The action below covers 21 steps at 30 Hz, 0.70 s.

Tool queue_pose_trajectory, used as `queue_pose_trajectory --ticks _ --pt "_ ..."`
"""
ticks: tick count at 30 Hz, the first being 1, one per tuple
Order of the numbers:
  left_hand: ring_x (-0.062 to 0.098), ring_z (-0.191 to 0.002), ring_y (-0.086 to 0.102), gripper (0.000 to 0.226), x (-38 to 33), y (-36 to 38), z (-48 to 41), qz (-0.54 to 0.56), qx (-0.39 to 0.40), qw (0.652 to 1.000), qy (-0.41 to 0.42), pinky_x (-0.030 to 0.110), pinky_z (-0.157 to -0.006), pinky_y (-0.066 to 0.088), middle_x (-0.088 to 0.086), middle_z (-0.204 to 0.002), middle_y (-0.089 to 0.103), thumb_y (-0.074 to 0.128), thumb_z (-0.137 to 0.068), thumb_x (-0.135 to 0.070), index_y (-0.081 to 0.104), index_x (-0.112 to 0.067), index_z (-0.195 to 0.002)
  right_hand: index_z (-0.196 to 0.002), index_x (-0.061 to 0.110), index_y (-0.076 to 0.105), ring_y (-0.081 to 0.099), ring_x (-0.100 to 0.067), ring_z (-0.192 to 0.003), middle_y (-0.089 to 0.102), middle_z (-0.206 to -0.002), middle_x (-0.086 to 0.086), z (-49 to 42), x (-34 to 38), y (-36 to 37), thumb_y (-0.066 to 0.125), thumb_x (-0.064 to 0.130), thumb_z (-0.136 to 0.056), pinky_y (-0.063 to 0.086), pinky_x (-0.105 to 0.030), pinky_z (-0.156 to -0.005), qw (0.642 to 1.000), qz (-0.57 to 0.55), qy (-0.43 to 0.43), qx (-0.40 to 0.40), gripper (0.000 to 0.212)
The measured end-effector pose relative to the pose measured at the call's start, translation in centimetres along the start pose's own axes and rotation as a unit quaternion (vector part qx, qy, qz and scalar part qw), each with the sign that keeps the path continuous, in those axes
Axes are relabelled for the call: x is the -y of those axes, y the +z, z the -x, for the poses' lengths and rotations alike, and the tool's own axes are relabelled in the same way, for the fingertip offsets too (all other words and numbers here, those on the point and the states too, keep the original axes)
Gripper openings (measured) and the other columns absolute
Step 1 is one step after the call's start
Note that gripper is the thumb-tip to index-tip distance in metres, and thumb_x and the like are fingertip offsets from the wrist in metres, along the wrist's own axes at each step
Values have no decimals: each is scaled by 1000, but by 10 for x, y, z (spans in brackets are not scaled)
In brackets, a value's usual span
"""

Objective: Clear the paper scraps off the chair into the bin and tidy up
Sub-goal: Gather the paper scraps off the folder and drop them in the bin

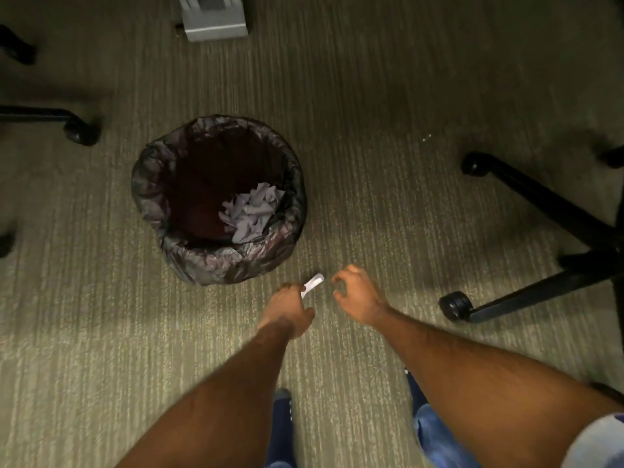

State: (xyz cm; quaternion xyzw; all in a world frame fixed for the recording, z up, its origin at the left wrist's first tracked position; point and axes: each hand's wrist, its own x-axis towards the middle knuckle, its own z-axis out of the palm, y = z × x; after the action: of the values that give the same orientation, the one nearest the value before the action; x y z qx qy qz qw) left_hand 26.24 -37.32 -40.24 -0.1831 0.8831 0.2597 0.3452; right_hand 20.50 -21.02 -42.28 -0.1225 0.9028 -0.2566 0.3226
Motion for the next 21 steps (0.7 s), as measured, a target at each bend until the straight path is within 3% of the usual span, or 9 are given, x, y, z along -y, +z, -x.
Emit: queue_pose_trajectory --ticks 4,9,17,21 --pt "29 -116 55 49 8 16 -33 -26 1 1000 5 39 -96 48 10 -122 56 63 -81 -33 54 -13 -125 -114 14 64 54 -21 -114 58 -119 -5 -30 -9 15 61 10 -82 47 -34 -98 999 38 -30 3 33" --pt "29 -116 56 44 15 33 -70 -17 6 999 -32 38 -96 49 9 -125 52 64 -83 -24 52 -17 -125 -107 19 63 57 -27 -108 57 -113 -7 -63 -20 33 56 10 -80 51 -35 -88 995 81 -51 36 29" --pt "30 -119 56 61 23 60 -110 -10 -10 996 -93 41 -95 50 8 -132 49 63 -86 -41 42 -19 -138 -119 15 60 57 -29 -114 56 -125 -10 -96 -43 63 60 13 -86 49 -36 -92 994 80 -20 65 33" --pt "30 -118 57 51 25 69 -117 -11 -12 995 -103 40 -95 49 8 -131 50 60 -89 -38 46 -19 -134 -115 17 62 61 -27 -110 62 -121 -9 -105 -44 72 60 15 -87 47 -32 -89 994 60 -1 88 28"
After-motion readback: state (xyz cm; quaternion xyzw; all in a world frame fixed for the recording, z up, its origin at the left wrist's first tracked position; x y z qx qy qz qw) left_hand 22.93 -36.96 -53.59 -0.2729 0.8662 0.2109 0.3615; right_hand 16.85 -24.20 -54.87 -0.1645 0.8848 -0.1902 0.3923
